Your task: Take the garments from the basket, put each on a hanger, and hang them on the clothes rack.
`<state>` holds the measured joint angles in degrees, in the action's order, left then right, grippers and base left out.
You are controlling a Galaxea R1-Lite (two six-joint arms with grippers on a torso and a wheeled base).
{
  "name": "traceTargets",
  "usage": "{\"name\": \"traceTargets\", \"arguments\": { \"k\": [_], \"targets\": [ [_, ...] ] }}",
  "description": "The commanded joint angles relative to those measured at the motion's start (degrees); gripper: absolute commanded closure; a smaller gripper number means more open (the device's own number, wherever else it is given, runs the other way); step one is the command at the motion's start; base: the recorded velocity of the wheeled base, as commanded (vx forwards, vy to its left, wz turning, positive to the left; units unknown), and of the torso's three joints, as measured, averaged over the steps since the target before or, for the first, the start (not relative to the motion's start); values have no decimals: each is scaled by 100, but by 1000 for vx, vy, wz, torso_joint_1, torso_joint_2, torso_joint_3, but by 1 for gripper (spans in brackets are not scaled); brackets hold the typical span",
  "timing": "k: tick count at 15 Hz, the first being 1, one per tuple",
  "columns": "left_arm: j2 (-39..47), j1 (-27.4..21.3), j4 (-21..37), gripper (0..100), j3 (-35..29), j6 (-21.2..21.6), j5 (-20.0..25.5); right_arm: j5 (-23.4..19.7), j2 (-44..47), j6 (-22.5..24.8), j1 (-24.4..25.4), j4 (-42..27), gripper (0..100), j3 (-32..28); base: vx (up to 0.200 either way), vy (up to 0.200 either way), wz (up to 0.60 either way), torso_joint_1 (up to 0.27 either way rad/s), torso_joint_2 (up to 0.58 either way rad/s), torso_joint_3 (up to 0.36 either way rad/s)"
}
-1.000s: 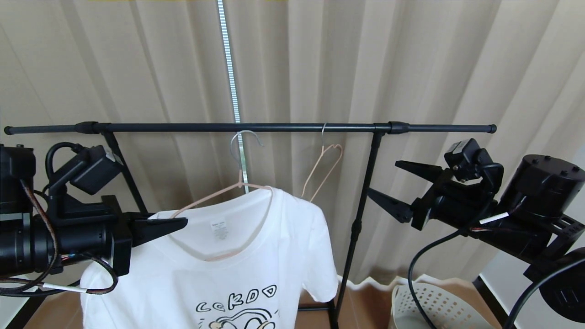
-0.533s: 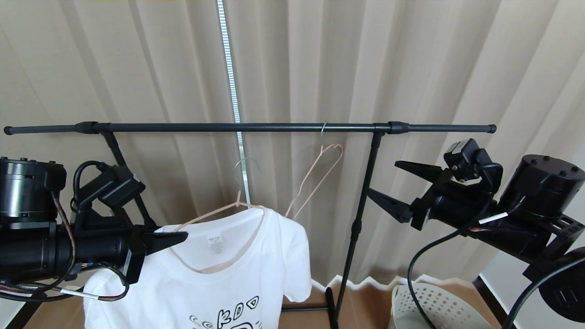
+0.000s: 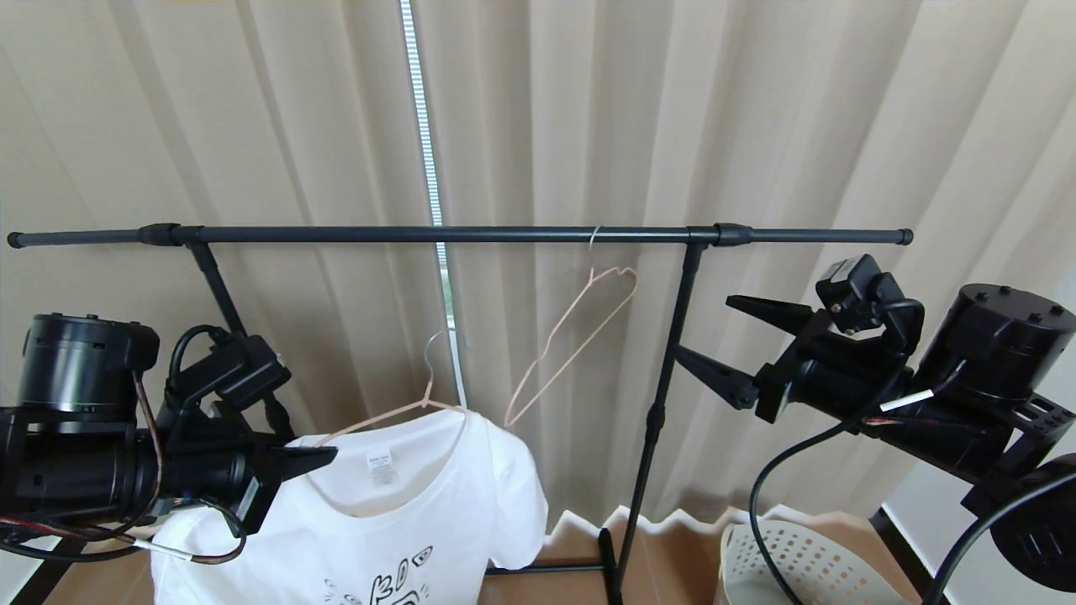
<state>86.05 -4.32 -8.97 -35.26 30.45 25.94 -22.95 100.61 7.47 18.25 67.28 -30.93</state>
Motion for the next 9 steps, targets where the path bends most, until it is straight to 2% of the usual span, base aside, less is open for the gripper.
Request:
{"name": "traceTargets", "arguments": {
  "k": [1, 4, 6, 9],
  "targets": [
    [122, 62, 1, 100, 89, 110, -107, 2, 11, 0, 3, 4, 0, -1, 0, 0, 0, 0, 0, 0],
    [210, 80, -26, 100, 54, 84, -195, -7, 11, 9, 3, 4, 0, -1, 0, 0, 0, 0, 0, 0],
    [360, 71, -228, 100, -219, -444, -265, 2, 20, 0, 3, 4, 0, -1, 0, 0, 0, 0, 0, 0],
    [483, 62, -342, 100, -632, -883, -274, -7, 38, 0, 3, 4, 0, -1, 0, 0, 0, 0, 0, 0]
  ]
}}
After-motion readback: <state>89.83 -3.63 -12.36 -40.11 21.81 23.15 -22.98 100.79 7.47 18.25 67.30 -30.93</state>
